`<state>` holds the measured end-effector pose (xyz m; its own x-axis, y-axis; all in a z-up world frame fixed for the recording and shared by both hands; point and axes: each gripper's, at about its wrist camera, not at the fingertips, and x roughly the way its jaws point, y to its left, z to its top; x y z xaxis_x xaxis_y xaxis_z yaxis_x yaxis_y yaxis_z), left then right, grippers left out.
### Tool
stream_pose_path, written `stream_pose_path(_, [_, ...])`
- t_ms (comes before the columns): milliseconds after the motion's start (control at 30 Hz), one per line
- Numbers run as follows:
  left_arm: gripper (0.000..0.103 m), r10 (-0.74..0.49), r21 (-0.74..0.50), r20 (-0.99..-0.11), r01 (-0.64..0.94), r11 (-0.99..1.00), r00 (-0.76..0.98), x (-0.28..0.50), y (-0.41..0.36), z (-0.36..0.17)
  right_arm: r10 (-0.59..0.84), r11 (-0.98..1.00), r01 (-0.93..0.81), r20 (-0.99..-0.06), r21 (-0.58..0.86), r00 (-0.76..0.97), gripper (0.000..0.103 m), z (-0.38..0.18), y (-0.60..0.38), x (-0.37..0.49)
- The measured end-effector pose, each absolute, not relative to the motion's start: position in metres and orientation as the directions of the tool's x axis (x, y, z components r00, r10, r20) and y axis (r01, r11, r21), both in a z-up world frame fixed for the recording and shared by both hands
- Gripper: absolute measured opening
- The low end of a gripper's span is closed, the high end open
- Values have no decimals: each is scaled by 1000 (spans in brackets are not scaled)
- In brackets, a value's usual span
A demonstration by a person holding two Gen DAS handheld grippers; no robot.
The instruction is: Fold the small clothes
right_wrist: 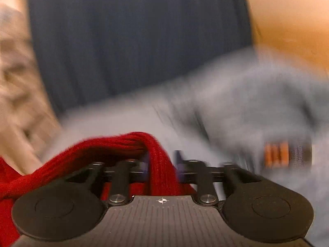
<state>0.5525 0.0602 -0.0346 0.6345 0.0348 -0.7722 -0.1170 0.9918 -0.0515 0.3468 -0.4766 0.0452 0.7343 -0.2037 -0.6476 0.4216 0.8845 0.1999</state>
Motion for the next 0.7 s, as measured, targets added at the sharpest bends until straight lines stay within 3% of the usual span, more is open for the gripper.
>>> stream_pose_path(33, [62, 44, -32, -804, -117, 993, 593, 557, 54, -58, -239, 860, 491, -739, 140, 630, 43, 16, -481, 364])
stream_pose_path(67, [74, 14, -53, -820, -99, 994, 572, 553, 50, -75, -235, 841, 523, -778, 138, 583, 44, -9, -482, 364])
stream_pose_path(133, [90, -52, -98, -828, -54, 994, 559, 527, 48, -101, -109, 862, 448, -778, 236, 619, 54, -39, -480, 343])
stream_pose_path(167, [93, -61, -96, -825, -34, 995, 561, 511, 46, -112, -67, 878, 411, -789, 244, 611, 56, -56, -477, 326])
stream_pose_path(367, [94, -93, -103, -865, 8, 995, 493, 407, 61, -157, -123, 944, 327, -881, 38, 457, 58, -146, -463, 246])
stream_pose_path(600, [94, -55, -110, -879, -89, 990, 473, 307, 92, -162, -112, 912, 406, -921, 53, 372, 64, -203, -452, 212])
stream_pose_path(700, [94, -15, -68, -893, -102, 992, 450, 277, 93, -166, -103, 892, 444, -918, 85, 382, 64, -202, -451, 208])
